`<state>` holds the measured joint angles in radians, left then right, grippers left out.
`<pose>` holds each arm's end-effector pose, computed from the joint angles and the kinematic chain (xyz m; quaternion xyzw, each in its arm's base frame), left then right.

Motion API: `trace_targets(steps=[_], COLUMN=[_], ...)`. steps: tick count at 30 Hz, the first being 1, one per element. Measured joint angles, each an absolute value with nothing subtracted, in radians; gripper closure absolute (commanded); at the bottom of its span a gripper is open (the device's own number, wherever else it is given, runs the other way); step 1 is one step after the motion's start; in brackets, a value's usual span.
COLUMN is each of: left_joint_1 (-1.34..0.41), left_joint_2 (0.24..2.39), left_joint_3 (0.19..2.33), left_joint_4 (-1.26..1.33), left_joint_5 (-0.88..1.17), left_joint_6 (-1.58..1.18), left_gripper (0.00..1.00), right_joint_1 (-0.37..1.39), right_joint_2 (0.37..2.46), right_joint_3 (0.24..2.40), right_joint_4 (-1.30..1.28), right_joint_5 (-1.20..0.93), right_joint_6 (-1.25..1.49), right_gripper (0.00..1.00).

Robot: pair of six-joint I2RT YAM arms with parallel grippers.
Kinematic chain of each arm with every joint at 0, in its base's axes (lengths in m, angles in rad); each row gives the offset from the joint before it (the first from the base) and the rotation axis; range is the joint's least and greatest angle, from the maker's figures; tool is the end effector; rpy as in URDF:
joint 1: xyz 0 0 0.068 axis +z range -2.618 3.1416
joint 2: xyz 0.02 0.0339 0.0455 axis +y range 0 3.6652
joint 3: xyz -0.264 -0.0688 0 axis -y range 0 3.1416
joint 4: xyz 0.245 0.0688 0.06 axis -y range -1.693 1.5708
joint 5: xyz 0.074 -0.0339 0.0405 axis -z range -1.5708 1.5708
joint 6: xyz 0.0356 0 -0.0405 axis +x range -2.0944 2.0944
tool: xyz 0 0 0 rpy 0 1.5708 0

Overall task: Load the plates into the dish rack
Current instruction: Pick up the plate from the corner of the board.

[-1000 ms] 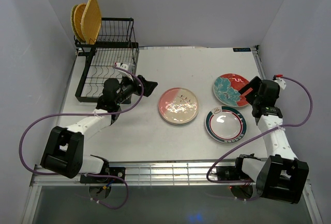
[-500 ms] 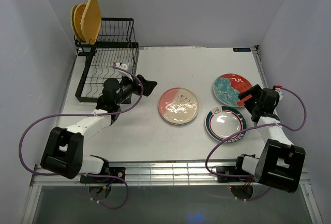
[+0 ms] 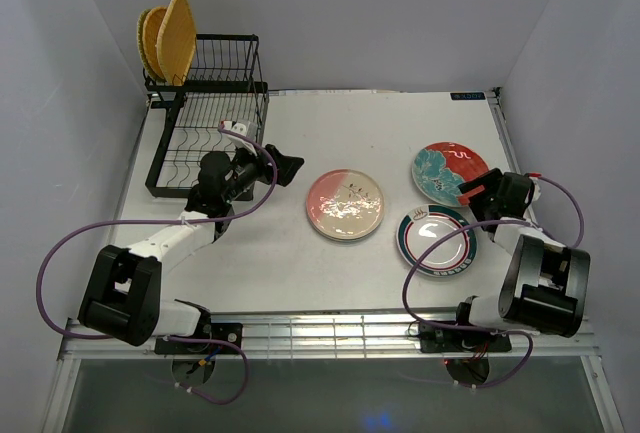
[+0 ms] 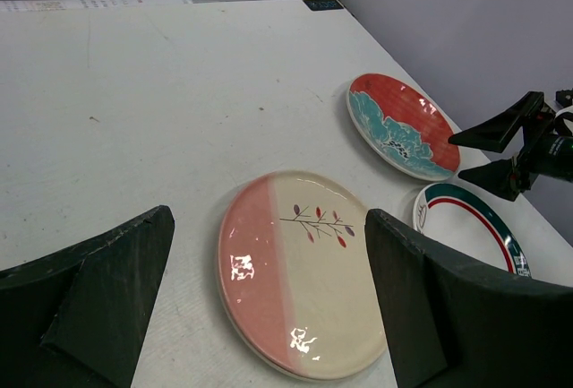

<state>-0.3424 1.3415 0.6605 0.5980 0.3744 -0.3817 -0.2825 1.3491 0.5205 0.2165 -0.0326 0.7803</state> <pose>0.2734 -0.1113 0.2541 0.1118 0.7253 -0.3637 0.5737 0.2514 -0.0718 0.1681 0.4431 0.7686 0.1276 0.4434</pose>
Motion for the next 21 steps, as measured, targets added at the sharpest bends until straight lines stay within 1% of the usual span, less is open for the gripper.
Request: trace_targets(steps=[10, 13, 16, 17, 18, 19, 21], left_joint_1=[-0.342, -0.342, -0.342, -0.342, -0.342, -0.342, -0.342], left_joint_2=[1.341, 1.341, 1.341, 1.341, 1.341, 1.341, 1.341], left_joint_3=[0.661, 0.661, 0.661, 0.661, 0.661, 0.661, 0.661], left_joint_4=[0.598, 0.598, 0.598, 0.598, 0.598, 0.598, 0.598], left_joint_5=[0.374, 0.374, 0.374, 0.374, 0.374, 0.374, 0.374], left_joint_6=[-0.38, -0.378, -0.378, -0.378, -0.378, -0.378, -0.378], left_gripper=[0.02, 0.02, 0.02, 0.02, 0.02, 0.02, 0.02], right_joint_1=[-0.287, -0.287, -0.29, -0.291, -0.292, -0.293, -0.292], right_joint_2=[1.487, 1.514, 1.541, 1.55, 1.56, 1.569, 1.575], right_joint_3=[0.522, 0.518, 0.505, 0.502, 0.498, 0.491, 0.472], right_joint_4=[0.373, 0.426, 0.483, 0.501, 0.517, 0.531, 0.559], right_joint_5=[-0.086, -0.095, -0.109, -0.112, -0.113, -0.117, -0.118], right_joint_6=[0.853, 0.884, 0.915, 0.922, 0.925, 0.935, 0.951], right_gripper=[0.2, 0.26, 0.34, 0.44, 0.48, 0.56, 0.61])
